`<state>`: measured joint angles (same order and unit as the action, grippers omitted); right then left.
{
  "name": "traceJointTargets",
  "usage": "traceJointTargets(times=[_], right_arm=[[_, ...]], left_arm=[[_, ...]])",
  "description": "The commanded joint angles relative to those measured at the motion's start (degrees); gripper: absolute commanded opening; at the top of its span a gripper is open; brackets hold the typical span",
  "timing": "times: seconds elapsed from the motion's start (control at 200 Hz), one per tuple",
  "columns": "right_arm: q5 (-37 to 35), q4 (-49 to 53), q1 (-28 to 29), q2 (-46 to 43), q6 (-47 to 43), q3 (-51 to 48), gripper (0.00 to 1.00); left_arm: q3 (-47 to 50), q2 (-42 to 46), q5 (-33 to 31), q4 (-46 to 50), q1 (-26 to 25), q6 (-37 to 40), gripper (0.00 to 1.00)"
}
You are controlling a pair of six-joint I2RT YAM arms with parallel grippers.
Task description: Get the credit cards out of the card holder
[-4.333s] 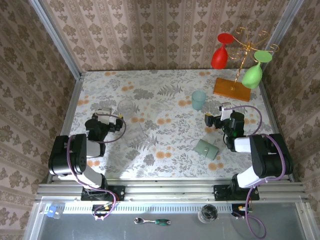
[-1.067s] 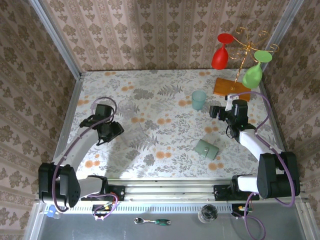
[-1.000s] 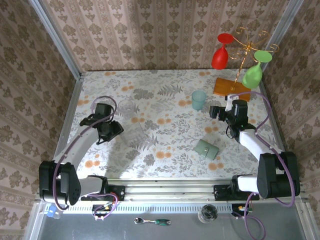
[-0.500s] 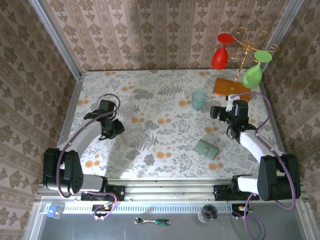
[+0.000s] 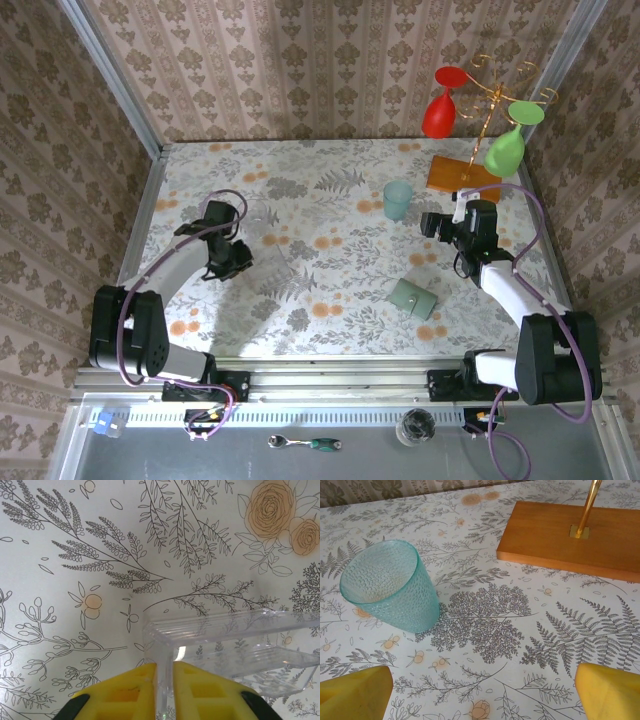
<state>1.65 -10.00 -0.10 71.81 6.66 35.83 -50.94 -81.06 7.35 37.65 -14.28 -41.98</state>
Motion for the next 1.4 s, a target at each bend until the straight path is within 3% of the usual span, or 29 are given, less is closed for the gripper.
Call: traceJointTargets(times=[0.0, 0.19, 0.525, 0.83, 1.115, 1.395], right_arm=[[-1.6, 1.4, 0.3, -1.7, 0.0, 0.6, 0.95], [-1.4, 1.7, 0.3, -2.7, -0.1, 0.4, 0.95], [-1.7, 2.2, 0.2, -4.2, -0.7, -0.1, 0.95], [-1.9, 2.1, 0.3, -4.4, -0.9, -0.4, 0.95], [-1.8, 2.2, 0.3, -4.1, -1.0, -0.1, 0.95], [-1.7, 2.2, 0.2, -3.8, -1.0, 0.0, 0.96]], left_arm=[[-1.2, -0.6, 0.6, 0.4, -0.3, 1.0, 0.12], [-2.8, -0.9, 0.6, 1.0, -1.3, 1.4, 0.05], [-13.0, -7.1, 0.6, 2.9, -5.8, 2.9, 0.02], [-34.5, -24.3, 1.0, 6.0, -11.5, 7.0, 0.02], [-60.0, -41.6, -0.2, 16.7, -14.5, 13.4, 0.01], [-70.9, -50.0, -0.1, 21.3, -15.3, 14.9, 0.01]])
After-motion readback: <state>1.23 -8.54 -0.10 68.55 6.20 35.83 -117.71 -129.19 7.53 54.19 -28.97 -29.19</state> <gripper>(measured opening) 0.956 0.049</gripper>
